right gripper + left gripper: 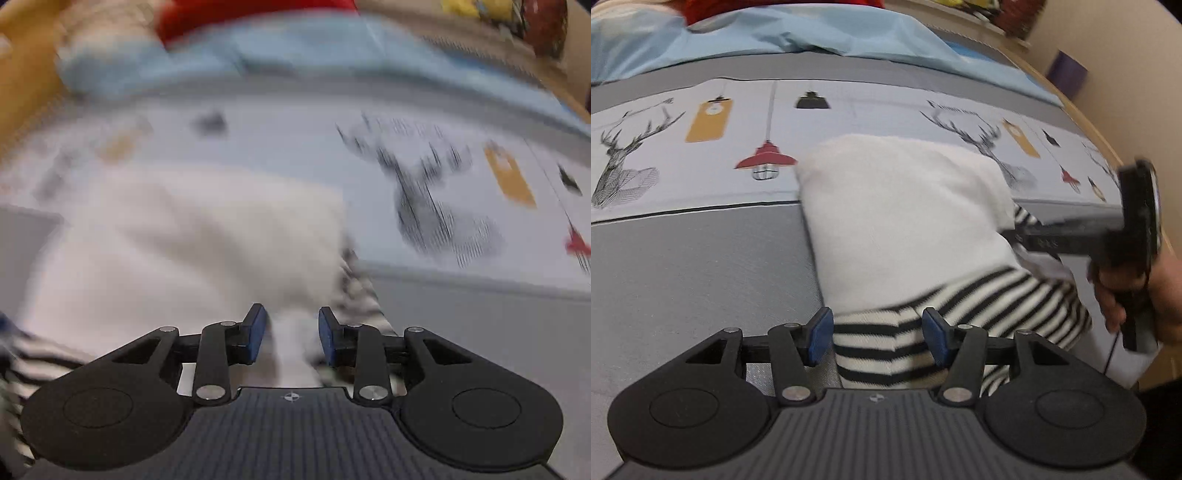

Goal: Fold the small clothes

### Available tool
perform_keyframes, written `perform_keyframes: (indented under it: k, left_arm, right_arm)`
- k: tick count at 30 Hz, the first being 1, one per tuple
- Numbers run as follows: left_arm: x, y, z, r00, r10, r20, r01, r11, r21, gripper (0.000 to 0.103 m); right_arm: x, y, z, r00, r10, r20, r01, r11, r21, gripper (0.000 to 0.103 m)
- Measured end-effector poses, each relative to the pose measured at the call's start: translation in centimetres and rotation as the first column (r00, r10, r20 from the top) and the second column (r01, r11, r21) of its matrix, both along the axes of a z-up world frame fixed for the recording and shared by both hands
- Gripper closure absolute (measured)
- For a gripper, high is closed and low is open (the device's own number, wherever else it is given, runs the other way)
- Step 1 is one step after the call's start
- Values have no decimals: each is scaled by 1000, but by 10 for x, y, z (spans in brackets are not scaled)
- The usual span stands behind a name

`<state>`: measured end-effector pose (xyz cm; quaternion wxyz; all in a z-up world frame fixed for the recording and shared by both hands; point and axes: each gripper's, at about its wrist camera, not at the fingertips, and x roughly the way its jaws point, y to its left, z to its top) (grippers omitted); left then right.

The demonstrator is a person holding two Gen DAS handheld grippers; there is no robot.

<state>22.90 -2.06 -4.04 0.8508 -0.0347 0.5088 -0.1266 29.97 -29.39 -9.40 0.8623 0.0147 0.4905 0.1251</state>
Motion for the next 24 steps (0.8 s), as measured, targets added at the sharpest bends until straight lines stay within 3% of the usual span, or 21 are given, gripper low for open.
perform_keyframes:
  k: [2, 5, 9, 14, 17, 20, 22, 24]
  left_arm:
    - [3, 6, 1, 999, 29, -20, -30, 999, -41, 43]
    - [10, 16, -2, 994, 80, -69, -87, 991, -99, 29]
    - [25, 31, -17, 972, 164, -166, -188, 972, -143, 27]
    - [48, 36, -40, 946, 206, -251, -263, 939, -221, 22]
    - [63, 32, -54, 942, 204, -268, -272, 930, -247, 19]
    - [76, 30, -63, 946, 197, -257, -268, 923, -278, 19]
    - [83, 25, -66, 957, 180, -225, -241, 928, -284, 23]
    - [90, 19, -64, 975, 146, -170, -189, 943, -274, 37]
  right_arm:
    - [-2, -12, 0, 999, -35, -10, 35, 999, 9, 70]
    - [-11, -36, 18, 997, -76, 12, 73, 989, 130, 68]
    - [-30, -53, 21, 996, -64, -58, 77, 966, 245, 49]
    - [-48, -47, -5, 976, 93, -197, -49, 976, 214, 45]
    - [-54, -35, -12, 973, 107, -206, -72, 983, 171, 45]
    - [-49, -38, -16, 972, 69, -226, -21, 978, 206, 53]
    - [-48, -36, -18, 972, 58, -228, -2, 971, 238, 75]
    - [-45, -33, -17, 977, 58, -203, -7, 971, 240, 86]
